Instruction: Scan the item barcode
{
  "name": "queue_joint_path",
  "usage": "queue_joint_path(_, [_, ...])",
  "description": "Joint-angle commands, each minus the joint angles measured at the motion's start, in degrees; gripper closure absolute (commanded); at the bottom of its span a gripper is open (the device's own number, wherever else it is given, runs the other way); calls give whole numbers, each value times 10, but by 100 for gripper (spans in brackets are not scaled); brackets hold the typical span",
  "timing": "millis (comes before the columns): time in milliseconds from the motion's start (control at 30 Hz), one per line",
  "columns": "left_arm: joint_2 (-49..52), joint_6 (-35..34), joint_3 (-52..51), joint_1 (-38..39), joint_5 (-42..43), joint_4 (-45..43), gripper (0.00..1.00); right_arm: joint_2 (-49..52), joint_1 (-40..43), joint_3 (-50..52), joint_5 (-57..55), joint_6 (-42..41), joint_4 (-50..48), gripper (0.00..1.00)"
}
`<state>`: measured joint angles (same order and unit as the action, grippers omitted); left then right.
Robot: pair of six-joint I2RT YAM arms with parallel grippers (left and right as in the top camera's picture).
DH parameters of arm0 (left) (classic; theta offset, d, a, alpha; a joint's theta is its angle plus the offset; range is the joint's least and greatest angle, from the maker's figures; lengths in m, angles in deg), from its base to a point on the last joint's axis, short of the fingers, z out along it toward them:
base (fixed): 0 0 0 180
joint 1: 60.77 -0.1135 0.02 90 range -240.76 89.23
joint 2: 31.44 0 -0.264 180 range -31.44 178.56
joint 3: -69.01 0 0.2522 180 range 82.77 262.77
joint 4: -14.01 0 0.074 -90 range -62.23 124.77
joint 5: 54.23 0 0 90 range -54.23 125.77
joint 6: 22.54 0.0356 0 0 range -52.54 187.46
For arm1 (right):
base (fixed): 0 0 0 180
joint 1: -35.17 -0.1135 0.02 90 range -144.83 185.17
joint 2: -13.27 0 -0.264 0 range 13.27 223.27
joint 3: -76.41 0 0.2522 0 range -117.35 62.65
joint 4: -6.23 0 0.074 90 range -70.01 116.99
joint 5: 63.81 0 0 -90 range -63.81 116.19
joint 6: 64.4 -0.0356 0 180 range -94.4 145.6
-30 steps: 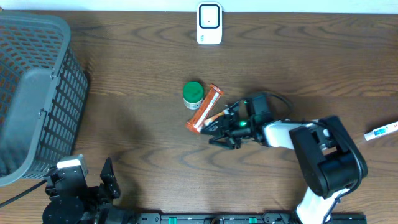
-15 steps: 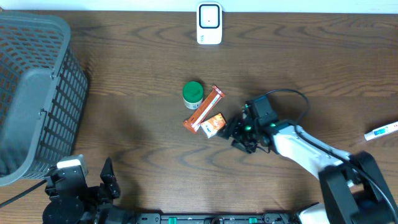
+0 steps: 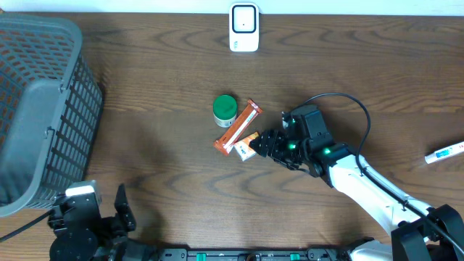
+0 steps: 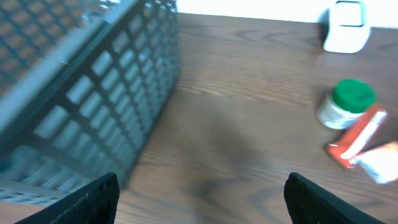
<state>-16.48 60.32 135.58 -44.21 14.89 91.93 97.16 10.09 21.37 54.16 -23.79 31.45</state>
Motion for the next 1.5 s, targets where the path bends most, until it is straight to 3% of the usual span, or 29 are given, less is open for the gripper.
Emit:
queue_joint_path(0, [3, 42, -3, -1, -45, 0, 15, -3, -7, 3, 48, 2, -25, 25])
queue_joint_path(67, [3, 56, -3, -1, -45, -3, 15, -3, -16, 3, 53, 2, -53, 17])
queue_joint_path(167, [3, 63, -3, -1, -43, -21, 15, 0, -31, 3, 38, -7, -89, 15])
queue_joint_path(400, [3, 62, -3, -1, -17, -99, 15, 71, -67, 3, 37, -50, -162, 16])
queue_joint_path(633, [3, 58, -3, -1, 9, -104, 15, 144, -99, -7, 38, -50, -248, 20])
queue_joint_path(1000, [3, 57, -3, -1, 12, -105, 15, 147, -70, -10, -42, -9, -168, 19])
queue_joint_path(1267, [20, 56, -3, -1, 143, -129, 15, 147, -4, -10, -41, 20, -147, 20])
queue_joint_path(1467, [111, 56, -3, -1, 200, -146, 15, 147, 12, -10, -9, 52, -130, 22])
